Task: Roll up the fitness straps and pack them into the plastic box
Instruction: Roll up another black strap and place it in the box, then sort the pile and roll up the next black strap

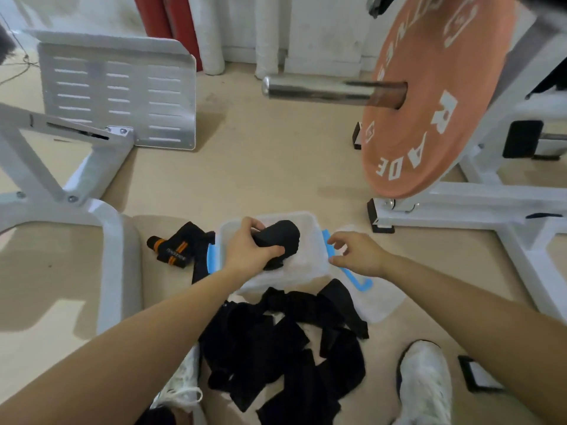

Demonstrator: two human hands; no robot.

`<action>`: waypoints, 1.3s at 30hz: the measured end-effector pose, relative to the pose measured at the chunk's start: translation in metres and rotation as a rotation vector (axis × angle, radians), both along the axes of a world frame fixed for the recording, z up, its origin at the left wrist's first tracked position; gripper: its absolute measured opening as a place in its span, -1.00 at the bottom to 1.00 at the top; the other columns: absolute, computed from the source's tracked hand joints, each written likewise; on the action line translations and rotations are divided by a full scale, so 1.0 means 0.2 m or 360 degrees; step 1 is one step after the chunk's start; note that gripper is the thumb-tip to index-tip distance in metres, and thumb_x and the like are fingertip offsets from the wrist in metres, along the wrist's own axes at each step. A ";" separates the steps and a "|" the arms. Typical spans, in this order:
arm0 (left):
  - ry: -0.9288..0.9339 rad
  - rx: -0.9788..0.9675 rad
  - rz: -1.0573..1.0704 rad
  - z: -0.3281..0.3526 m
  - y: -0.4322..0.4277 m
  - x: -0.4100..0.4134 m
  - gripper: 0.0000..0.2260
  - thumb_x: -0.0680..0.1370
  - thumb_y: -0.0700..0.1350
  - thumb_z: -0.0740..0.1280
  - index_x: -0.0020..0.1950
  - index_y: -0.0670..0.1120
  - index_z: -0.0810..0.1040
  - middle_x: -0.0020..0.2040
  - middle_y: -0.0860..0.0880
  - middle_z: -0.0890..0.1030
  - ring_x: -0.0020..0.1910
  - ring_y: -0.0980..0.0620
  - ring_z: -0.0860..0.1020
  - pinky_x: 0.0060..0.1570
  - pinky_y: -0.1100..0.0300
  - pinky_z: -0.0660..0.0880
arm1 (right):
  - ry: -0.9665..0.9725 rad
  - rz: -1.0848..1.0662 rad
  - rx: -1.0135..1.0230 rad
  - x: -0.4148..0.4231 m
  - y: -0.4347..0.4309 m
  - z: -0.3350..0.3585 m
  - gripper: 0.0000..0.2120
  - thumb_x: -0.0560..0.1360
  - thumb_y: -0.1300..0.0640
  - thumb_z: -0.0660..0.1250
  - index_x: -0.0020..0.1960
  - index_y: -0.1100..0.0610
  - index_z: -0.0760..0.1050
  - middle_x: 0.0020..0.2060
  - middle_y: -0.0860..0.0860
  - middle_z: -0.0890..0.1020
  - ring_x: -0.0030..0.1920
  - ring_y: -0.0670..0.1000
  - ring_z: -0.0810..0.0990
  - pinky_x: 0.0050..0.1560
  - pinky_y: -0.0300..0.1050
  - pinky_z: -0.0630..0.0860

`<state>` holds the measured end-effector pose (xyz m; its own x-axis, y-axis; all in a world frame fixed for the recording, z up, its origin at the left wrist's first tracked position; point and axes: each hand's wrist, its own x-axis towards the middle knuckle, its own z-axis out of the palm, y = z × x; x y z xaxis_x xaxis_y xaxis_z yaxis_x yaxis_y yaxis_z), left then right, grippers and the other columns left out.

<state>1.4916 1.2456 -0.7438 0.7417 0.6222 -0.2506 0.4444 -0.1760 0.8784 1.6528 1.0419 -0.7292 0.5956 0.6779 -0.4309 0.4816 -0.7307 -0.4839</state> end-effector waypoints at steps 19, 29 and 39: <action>0.0179 0.1474 -0.0858 -0.87 0.01 0.52 -0.57 0.38 0.03 0.56 0.11 -0.15 0.52 -0.04 -0.16 0.49 -0.11 -0.21 0.57 -0.51 0.07 0.44 | 0.0112 -0.0425 0.0671 0.05 0.09 -0.71 -0.29 0.51 0.21 0.44 0.57 -0.07 0.24 0.22 -0.17 0.41 -0.03 -0.21 0.44 -0.03 -0.59 0.33; 0.0157 0.0821 -0.1046 -0.91 0.09 0.48 -0.48 0.41 0.22 0.54 0.29 0.04 0.62 0.16 -0.03 0.48 0.03 -0.03 0.56 0.04 -0.02 0.60 | 0.0188 -0.0426 0.0647 0.03 0.07 -0.71 -0.27 0.54 0.12 0.42 0.59 -0.17 0.15 0.18 -0.17 0.40 0.11 -0.10 0.46 0.13 -0.26 0.44; 0.0289 0.1185 -0.0760 -0.94 0.03 0.54 -0.60 0.42 0.18 0.54 0.19 0.08 0.61 0.14 0.01 0.48 0.16 -0.02 0.50 -0.22 0.10 0.40 | 0.0234 -0.0464 0.0705 0.02 0.06 -0.76 -0.29 0.57 0.16 0.39 0.57 -0.22 0.15 0.17 -0.18 0.42 0.12 -0.18 0.47 0.15 -0.30 0.44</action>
<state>1.6000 1.2514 -0.9316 0.9510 0.3059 -0.0444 0.2987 -0.8724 0.3868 1.6561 1.0530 -0.8809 0.7406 0.6295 -0.2349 0.1938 -0.5349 -0.8224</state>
